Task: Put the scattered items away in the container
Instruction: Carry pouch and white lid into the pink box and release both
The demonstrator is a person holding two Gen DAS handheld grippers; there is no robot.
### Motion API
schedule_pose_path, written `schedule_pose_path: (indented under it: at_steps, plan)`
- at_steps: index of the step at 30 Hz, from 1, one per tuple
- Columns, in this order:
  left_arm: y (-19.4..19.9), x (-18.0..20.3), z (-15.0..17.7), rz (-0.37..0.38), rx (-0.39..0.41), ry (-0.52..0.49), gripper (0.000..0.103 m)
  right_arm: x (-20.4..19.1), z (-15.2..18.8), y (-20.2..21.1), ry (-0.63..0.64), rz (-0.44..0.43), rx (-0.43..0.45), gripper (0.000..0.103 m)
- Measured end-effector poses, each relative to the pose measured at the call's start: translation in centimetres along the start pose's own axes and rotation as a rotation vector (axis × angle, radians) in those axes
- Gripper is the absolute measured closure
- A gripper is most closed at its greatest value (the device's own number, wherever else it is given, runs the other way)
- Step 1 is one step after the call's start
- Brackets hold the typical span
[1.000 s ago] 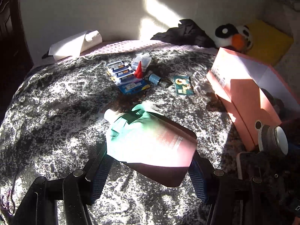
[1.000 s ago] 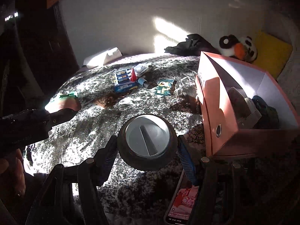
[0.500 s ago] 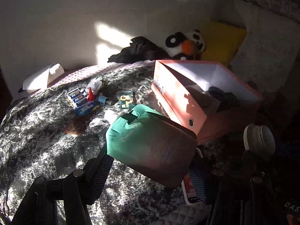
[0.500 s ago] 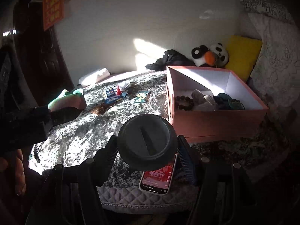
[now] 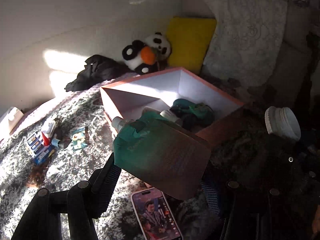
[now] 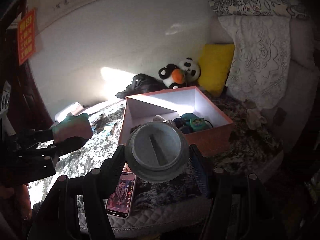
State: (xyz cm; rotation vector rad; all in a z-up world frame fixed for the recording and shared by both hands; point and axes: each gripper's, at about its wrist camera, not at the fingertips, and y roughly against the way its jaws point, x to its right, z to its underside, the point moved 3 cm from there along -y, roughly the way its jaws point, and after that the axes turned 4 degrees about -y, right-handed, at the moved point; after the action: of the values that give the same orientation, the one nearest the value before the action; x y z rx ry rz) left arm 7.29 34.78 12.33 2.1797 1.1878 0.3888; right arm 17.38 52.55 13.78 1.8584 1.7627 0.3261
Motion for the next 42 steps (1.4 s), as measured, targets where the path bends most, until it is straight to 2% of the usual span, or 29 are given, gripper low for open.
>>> schedule_pose_path:
  at_steps: [6,11,18,27,30,31,32,35,42]
  plan:
    - [-4.1,0.3,-4.6,0.006,-0.001,-0.022,0.038,2.9,-4.1,-2.7,-0.007,0.029,0.03,0.037]
    - [-8.2,-1.1,-7.7,-0.005,-0.018,-0.015,0.038,3.9,-7.3,-7.4,-0.009,0.022,0.03,0.037]
    - [-14.7,-3.1,-9.9,-0.008,-0.065,-0.002,0.038,3.7,-9.9,-15.7,-0.008,0.005,-0.004,0.037]
    - [-21.7,-5.2,-9.1,-0.006,-0.136,0.021,0.036,3.8,-9.8,-24.6,-0.005,0.019,-0.072,0.037]
    - [-22.9,-5.8,-8.7,-0.009,-0.159,0.036,0.03,4.4,-9.4,-26.8,-0.012,0.085,-0.108,0.034]
    - [-23.3,-5.9,-8.7,-0.011,-0.162,0.043,0.029,4.7,-9.3,-27.4,-0.014,0.106,-0.118,0.022]
    - [-23.4,-6.1,-8.6,-0.012,-0.162,0.05,0.026,4.9,-9.2,-27.8,-0.016,0.124,-0.125,0.018]
    - [-23.4,-6.2,-8.6,-0.013,-0.152,0.065,0.02,5.1,-8.9,-28.4,-0.002,0.154,-0.139,0.018]
    - [-22.2,-6.2,-9.0,-0.025,-0.132,0.07,0.019,5.2,-8.7,-27.4,-0.009,0.166,-0.137,0.018]
